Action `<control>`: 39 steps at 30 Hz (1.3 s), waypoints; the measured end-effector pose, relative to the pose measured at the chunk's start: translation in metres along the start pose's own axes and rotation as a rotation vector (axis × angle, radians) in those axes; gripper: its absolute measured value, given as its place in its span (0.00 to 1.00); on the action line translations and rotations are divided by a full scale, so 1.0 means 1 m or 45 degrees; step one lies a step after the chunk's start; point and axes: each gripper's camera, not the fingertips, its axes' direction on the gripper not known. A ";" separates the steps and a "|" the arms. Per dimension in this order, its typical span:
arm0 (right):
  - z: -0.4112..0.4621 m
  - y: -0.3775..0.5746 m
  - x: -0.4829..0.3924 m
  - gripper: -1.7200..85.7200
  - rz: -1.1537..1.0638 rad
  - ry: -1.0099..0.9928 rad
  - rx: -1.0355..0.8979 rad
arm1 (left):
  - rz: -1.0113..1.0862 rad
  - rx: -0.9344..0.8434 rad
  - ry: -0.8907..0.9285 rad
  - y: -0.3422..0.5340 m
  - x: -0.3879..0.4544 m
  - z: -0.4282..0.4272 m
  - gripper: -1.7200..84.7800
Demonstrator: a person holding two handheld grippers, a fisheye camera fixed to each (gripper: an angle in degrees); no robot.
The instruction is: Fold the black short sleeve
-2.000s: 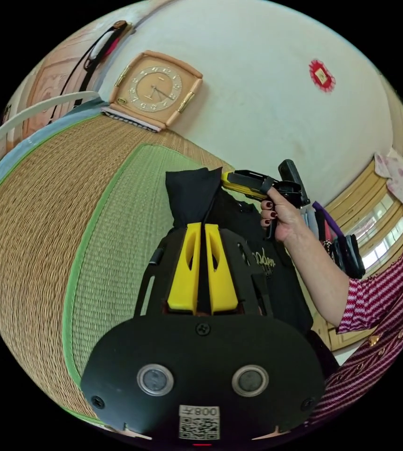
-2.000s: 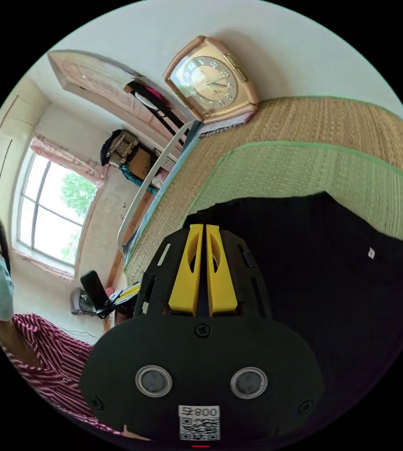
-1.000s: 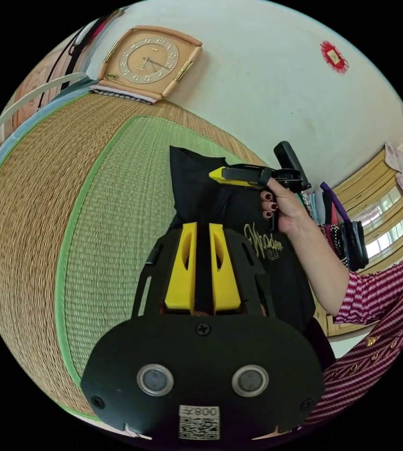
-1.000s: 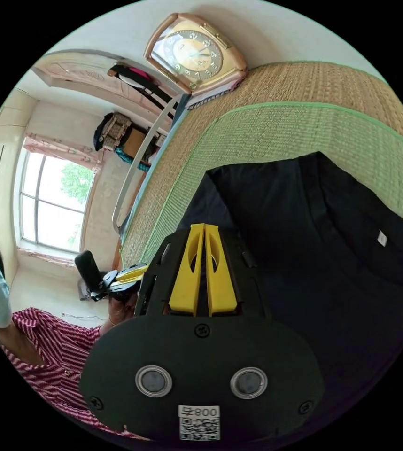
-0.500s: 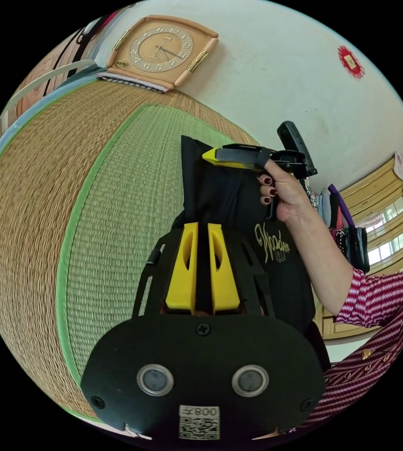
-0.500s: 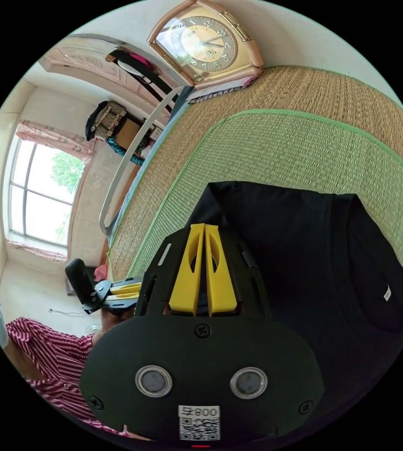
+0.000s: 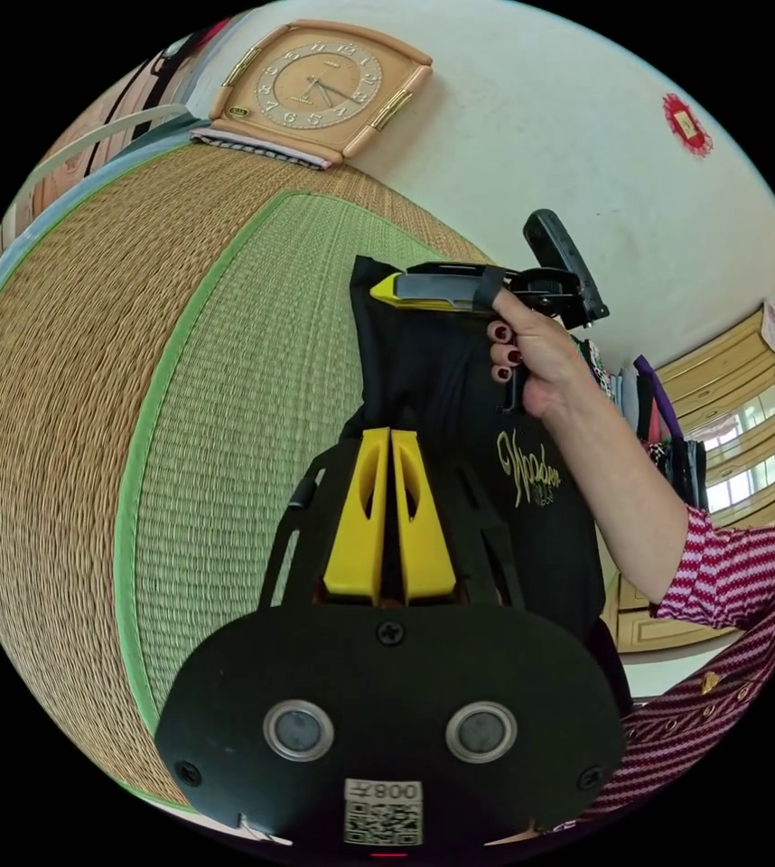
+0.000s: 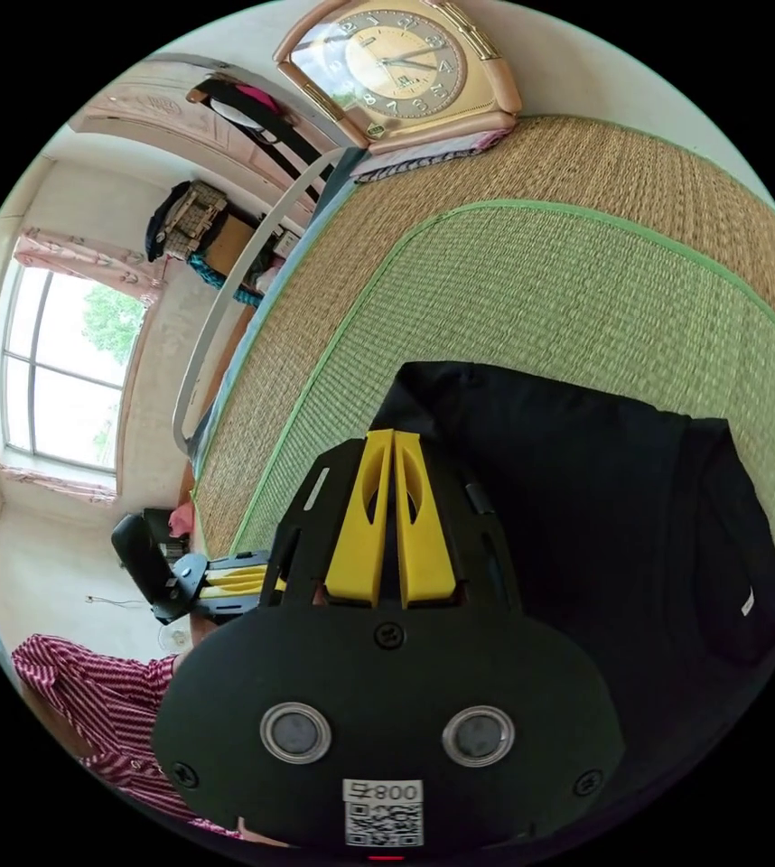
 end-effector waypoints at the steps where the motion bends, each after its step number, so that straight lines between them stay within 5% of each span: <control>1: -0.009 0.014 -0.002 0.02 -0.014 0.002 0.026 | 0.001 0.011 0.012 0.001 0.002 -0.005 0.03; 5: -0.064 0.088 0.012 0.02 0.014 0.070 0.137 | 0.037 0.056 0.027 0.004 0.010 -0.025 0.04; 10: -0.157 0.255 0.083 0.02 0.374 0.297 0.315 | 0.081 0.006 0.028 -0.005 0.019 -0.023 0.04; 16: -0.161 0.374 0.145 0.02 0.726 0.449 0.282 | 0.100 -0.102 -0.082 -0.010 0.033 -0.007 0.03; 21: -0.154 0.396 0.167 0.02 0.745 0.316 0.416 | 0.144 -0.115 -0.146 -0.012 0.045 -0.005 0.02; 39: -0.131 0.479 0.142 0.02 0.678 0.298 0.306 | 0.172 -0.191 -0.293 0.019 0.077 0.000 0.02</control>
